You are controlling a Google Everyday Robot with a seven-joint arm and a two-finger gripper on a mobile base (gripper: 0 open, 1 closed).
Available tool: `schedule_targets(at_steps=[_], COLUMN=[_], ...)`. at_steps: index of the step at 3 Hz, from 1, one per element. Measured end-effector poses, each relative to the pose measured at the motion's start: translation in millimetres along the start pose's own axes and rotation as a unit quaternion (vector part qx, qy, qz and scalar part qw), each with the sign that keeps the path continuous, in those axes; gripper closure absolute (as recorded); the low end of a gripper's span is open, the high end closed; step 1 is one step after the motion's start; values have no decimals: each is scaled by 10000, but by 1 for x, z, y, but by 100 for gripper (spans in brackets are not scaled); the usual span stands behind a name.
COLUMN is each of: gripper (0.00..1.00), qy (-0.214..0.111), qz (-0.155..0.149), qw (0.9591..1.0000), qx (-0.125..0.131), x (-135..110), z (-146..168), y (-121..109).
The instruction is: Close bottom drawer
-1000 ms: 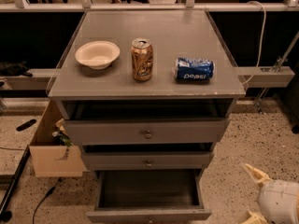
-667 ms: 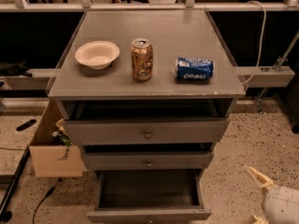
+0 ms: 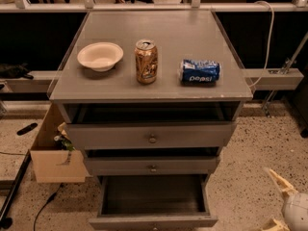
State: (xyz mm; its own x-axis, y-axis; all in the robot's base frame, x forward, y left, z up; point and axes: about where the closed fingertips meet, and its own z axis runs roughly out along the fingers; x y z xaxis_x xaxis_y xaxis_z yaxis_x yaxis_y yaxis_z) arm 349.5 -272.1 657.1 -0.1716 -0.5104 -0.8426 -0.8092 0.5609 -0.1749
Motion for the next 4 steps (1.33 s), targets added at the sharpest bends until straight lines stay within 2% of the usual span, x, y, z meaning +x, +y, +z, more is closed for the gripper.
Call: schedule_targets(at_steps=[1, 2, 3, 4], gripper=[0, 0, 0, 0], qy=[112, 300, 358, 344], qz=[-180, -280, -264, -171], qw=[9997, 9987, 9986, 9992], qx=[-143, -310, -274, -134], x=[6, 31, 58, 88], z=[31, 77, 112, 139], y=[20, 46, 56, 60])
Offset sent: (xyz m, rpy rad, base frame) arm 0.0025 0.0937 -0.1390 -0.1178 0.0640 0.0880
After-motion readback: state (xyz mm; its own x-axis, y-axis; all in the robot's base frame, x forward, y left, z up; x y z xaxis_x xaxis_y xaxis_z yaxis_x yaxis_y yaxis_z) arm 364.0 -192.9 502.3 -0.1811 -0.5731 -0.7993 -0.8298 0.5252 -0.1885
